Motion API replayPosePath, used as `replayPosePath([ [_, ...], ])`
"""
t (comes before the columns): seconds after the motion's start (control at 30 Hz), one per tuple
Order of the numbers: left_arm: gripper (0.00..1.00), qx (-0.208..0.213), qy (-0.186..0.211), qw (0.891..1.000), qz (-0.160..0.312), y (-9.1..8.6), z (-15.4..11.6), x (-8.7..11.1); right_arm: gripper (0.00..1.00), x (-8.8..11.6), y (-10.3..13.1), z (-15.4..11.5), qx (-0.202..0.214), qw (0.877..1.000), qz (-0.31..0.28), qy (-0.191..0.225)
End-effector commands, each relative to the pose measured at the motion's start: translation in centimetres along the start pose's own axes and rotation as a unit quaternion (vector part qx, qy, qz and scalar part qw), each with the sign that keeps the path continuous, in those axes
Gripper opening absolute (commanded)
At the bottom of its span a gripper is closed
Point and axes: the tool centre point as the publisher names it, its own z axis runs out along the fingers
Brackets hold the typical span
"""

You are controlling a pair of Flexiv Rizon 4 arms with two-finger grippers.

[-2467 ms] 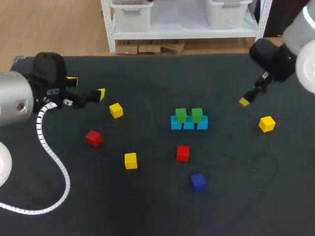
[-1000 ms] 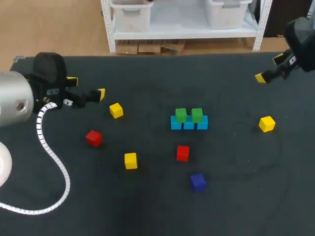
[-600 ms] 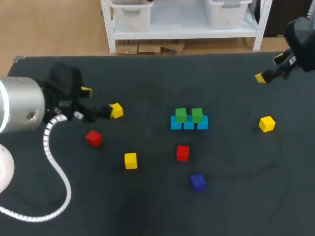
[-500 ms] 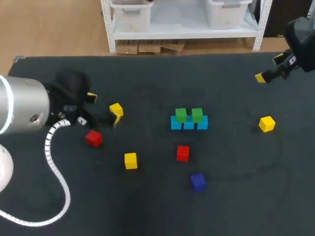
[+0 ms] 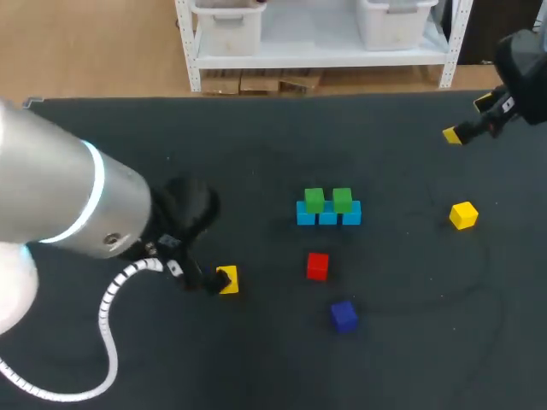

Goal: Place the blue cubes, place green cubes on the blue cubes, place the yellow cubes on the green cubes, then place the red cubes on the yellow cubes, and place purple cube on the red cubes.

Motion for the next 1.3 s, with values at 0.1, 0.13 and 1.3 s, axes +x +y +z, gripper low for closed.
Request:
replayPosePath([
  [0.1,1.00,0.054,0.059,0.996,0.049,-0.1,2.2,0.2,1.00,0.0,0.0,0.0,-0.001,1.000,0.000,-0.001],
  [0.13,1.00,0.060,0.064,0.995,0.055,-0.1,2.4,0.4,1.00,0.0,0.0,0.0,-0.001,1.000,0.000,-0.001],
  [1.3,1.00,0.164,0.128,0.969,0.134,0.7,7.4,2.4,1.00,0.0,0.0,0.0,-0.001,1.000,0.000,-0.001],
])
